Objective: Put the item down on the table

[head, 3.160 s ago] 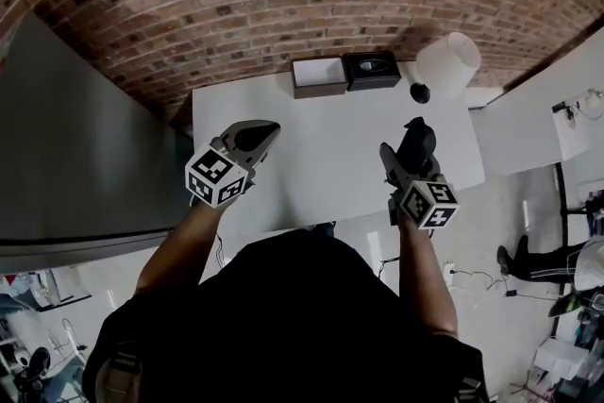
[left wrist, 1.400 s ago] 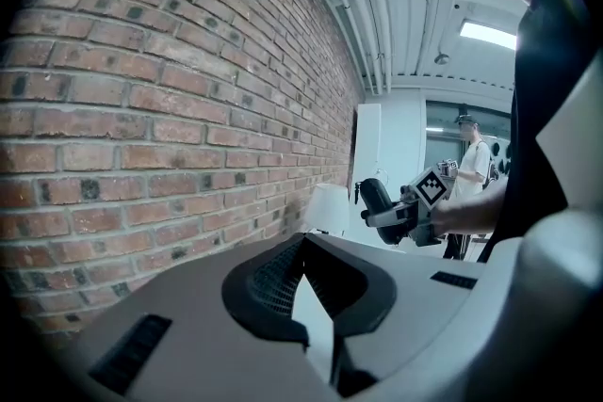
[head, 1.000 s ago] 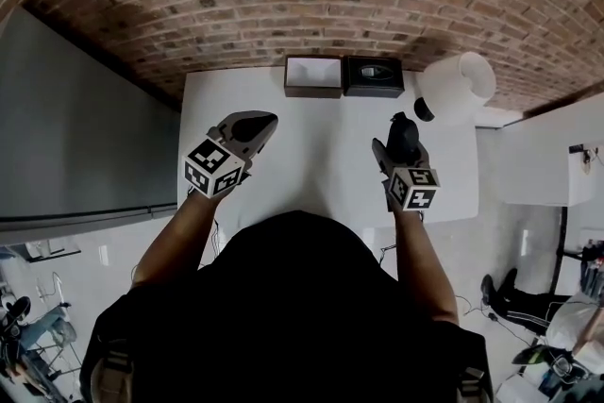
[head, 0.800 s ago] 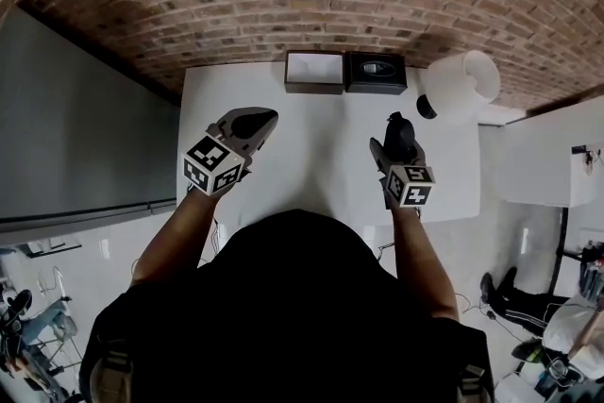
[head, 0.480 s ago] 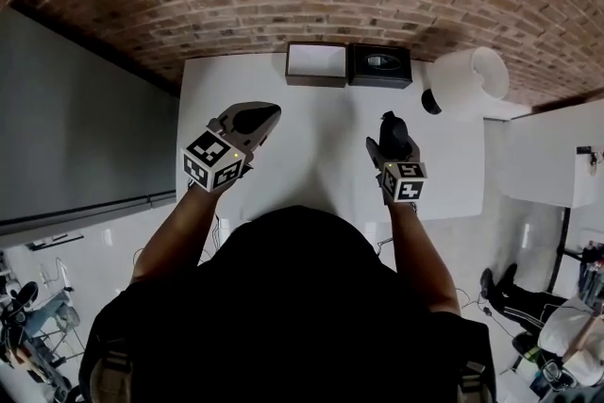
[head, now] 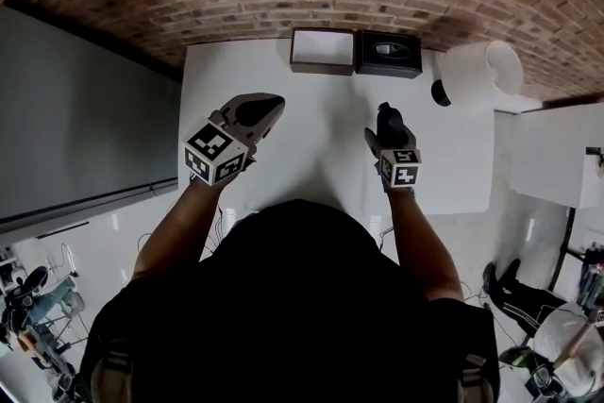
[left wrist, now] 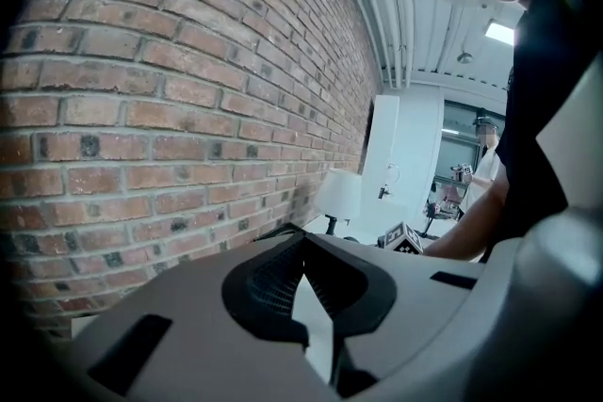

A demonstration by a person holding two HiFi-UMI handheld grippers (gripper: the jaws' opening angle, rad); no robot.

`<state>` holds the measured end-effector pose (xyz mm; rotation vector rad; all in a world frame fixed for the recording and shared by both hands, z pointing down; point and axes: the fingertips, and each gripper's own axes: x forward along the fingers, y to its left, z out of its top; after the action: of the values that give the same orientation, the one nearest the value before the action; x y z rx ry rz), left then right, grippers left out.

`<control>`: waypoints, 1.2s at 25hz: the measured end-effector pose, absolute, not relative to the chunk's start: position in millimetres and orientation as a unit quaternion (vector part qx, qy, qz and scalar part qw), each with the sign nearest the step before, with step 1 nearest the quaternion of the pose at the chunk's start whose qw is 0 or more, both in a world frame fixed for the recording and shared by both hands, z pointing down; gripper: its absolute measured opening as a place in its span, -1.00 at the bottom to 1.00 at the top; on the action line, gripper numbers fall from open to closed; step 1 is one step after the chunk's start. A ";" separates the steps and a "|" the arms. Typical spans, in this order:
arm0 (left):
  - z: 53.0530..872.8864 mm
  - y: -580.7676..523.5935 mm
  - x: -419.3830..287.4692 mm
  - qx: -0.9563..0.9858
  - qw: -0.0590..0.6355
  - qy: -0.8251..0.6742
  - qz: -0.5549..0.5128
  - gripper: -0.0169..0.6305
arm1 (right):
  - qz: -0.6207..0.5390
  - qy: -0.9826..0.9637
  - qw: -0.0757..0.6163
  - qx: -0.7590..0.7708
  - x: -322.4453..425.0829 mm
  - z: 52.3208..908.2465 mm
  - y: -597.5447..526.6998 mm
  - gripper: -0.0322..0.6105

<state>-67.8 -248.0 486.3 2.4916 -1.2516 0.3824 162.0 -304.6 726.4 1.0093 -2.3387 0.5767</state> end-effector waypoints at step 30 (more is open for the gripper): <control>515.1 -237.6 -85.4 0.856 0.195 -0.453 0.153 -0.90 | 0.228 -0.839 0.366 0.330 130.8 845.6 -287.0 0.24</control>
<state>-85.4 -237.6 515.1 2.3998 -1.2693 0.4296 130.8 -287.0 845.6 0.8494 -2.1573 0.5871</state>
